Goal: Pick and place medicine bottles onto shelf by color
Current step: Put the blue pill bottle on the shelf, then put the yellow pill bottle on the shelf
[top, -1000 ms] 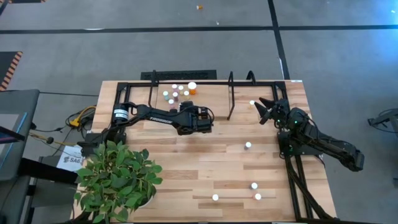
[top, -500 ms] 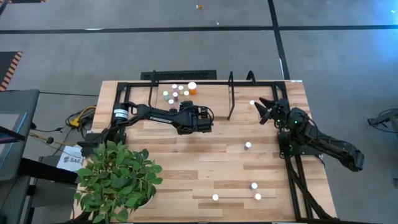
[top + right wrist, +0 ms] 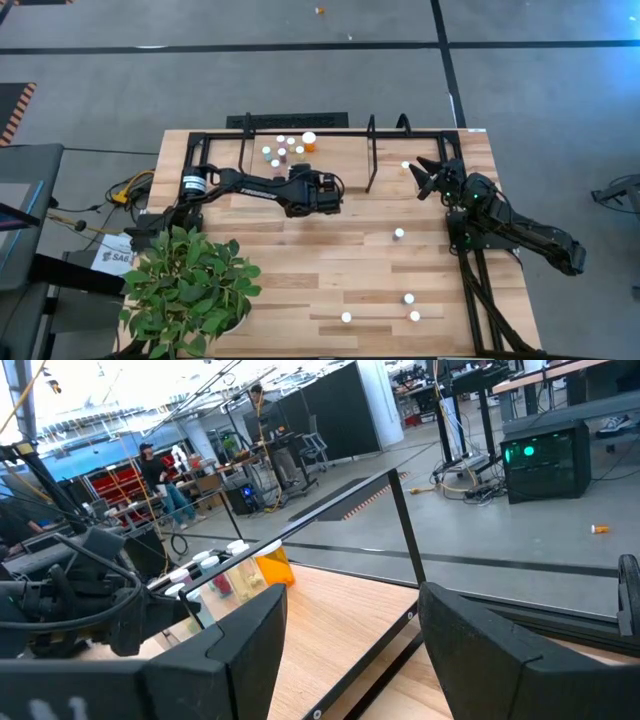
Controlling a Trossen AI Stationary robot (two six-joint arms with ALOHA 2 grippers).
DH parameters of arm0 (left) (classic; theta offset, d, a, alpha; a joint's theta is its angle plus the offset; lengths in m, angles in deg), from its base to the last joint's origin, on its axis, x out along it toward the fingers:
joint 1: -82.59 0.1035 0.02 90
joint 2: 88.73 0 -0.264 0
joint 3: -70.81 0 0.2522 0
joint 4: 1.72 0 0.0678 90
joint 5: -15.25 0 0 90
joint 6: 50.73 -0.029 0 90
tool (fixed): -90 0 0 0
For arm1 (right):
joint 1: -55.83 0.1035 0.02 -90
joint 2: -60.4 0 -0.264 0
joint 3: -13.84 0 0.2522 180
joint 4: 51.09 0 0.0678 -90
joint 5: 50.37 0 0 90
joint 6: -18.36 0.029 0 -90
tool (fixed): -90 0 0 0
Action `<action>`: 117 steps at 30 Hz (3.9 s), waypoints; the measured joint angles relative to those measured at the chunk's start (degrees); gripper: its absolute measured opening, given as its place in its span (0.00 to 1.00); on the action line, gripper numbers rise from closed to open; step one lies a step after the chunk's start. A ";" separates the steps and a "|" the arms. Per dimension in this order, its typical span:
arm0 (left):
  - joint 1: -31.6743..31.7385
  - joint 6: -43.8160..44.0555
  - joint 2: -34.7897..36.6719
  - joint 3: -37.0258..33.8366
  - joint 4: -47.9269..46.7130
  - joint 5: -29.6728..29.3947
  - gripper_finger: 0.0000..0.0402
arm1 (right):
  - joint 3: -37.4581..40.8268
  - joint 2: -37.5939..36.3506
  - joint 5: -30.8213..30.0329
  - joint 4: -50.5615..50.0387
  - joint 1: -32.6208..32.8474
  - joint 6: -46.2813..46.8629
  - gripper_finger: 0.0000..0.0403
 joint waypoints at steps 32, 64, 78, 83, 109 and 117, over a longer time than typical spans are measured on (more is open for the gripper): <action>-2.77 -0.04 0.24 1.10 -1.02 -0.27 0.69 | -0.01 0.00 0.01 0.00 0.00 -0.02 0.62; -19.73 -21.70 0.31 3.32 8.72 21.35 0.71 | 0.01 0.01 0.01 0.02 -0.01 -0.01 0.62; -19.18 -21.28 0.39 15.48 8.68 56.47 0.71 | -0.01 0.00 0.00 0.02 -0.01 -0.02 0.62; -19.37 -22.16 0.39 18.50 9.74 66.09 0.71 | -0.01 0.00 0.02 0.00 -0.02 -0.02 0.62; -34.59 -74.73 -2.07 16.85 22.65 45.64 0.71 | -0.01 0.01 0.01 0.00 -0.01 -0.01 0.62; -34.27 -76.43 -6.53 16.85 27.81 50.17 0.71 | 0.01 0.30 0.02 0.05 0.01 0.00 0.62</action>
